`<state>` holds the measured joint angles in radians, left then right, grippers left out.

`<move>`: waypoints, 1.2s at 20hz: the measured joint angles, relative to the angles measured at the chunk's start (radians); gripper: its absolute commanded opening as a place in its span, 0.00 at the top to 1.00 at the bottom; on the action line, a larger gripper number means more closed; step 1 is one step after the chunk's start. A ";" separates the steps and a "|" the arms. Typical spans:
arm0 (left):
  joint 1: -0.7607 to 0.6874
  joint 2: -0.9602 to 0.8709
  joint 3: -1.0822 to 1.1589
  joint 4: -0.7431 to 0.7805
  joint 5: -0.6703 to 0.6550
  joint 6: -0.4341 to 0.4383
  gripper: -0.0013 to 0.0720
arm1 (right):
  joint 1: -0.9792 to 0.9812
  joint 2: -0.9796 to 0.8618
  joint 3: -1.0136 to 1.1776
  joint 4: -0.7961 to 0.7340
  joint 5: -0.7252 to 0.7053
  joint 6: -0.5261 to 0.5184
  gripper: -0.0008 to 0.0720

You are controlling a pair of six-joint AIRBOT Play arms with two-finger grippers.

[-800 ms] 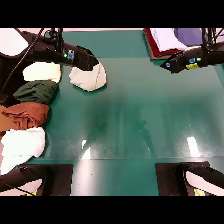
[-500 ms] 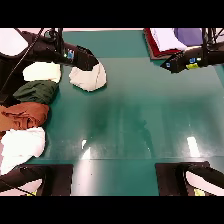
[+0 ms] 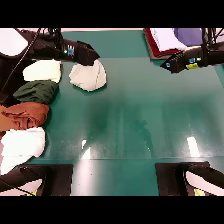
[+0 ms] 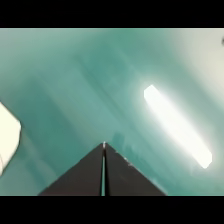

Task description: Fold the shirts.

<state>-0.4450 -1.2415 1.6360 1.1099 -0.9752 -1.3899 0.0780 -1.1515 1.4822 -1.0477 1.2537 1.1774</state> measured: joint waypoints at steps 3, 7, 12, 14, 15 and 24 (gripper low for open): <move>0.000 -0.008 0.000 0.018 0.061 0.013 0.19 | 0.000 0.000 0.000 0.003 -0.011 0.000 0.96; 0.024 -0.076 0.000 0.215 0.118 -0.054 0.10 | 0.000 0.000 0.000 0.007 -0.018 0.000 0.97; 0.114 -0.282 0.000 0.364 0.154 -0.182 0.10 | 0.000 0.000 0.000 0.008 -0.020 0.000 0.96; 0.140 -0.379 0.000 0.374 0.163 -0.204 0.10 | 0.000 0.000 0.000 0.008 -0.023 0.000 0.96; 0.148 -0.425 0.000 0.373 0.173 -0.211 0.10 | 0.000 0.000 0.000 0.008 -0.023 0.000 0.96; 0.166 -0.575 0.048 0.295 0.244 -0.229 0.95 | 0.000 0.002 0.000 0.008 -0.028 0.000 0.97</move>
<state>-0.2794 -1.8160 1.6844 1.4048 -0.7311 -1.6192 0.0784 -1.1496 1.4822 -1.0393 1.2255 1.1770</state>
